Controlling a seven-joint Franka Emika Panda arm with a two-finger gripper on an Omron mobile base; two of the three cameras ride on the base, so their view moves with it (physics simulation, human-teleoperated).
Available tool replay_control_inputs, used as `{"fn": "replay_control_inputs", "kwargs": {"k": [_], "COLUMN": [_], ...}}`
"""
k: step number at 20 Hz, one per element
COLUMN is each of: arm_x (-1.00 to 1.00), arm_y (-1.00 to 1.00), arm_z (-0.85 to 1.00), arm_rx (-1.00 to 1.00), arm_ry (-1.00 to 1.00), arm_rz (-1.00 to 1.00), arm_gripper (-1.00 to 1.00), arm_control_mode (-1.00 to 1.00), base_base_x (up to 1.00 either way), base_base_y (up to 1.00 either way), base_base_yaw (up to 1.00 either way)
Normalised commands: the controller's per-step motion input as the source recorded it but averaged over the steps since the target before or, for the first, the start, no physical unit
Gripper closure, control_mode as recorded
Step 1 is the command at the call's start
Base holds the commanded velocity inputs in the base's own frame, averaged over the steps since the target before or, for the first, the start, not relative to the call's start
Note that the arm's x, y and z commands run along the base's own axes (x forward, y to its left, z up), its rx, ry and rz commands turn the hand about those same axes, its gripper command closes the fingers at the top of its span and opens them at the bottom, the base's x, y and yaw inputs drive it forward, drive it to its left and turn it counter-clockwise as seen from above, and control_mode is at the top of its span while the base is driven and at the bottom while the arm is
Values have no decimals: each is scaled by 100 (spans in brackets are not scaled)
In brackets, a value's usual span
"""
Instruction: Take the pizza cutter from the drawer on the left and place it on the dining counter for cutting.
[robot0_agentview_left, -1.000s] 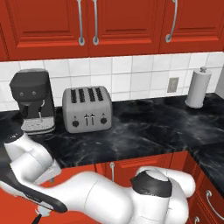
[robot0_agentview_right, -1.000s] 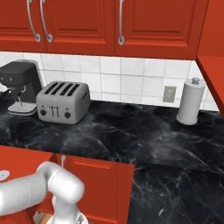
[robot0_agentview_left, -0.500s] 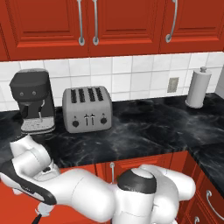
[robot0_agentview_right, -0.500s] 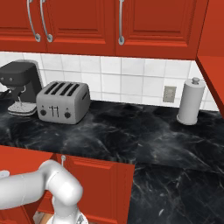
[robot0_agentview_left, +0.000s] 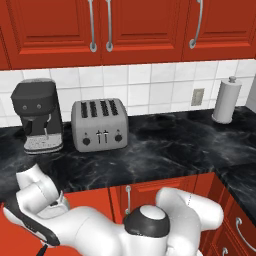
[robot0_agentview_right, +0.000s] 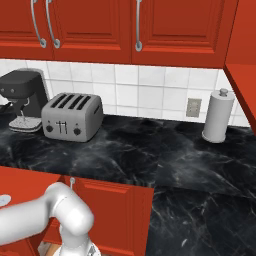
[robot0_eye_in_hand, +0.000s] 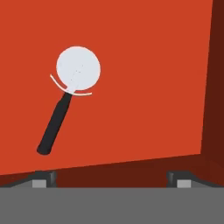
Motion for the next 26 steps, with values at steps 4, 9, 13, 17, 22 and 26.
{"fn": "replay_control_inputs", "kwargs": {"k": [4, 9, 13, 17, 22, 26], "arm_x": [0, 0, 21, 23, 9, 14], "arm_y": [6, 1, 13, 14, 26, 25], "arm_z": [-47, -47, -35, -25, -24, -34], "arm_rx": [7, 17, 0, 0, 0, 0], "arm_ry": [-3, 0, -1, 0, 0, 0], "arm_rz": [0, -1, -3, -4, -5, -3], "arm_gripper": [-100, -100, -100, -100, -100, -100], "arm_control_mode": [-100, -100, -100, -100, -100, -100], "base_base_x": [0, 0, 0, 0, 0, 0], "base_base_y": [0, 0, 0, 0, 0, 0], "base_base_yaw": [0, 0, 0, 0, 0, 0]}}
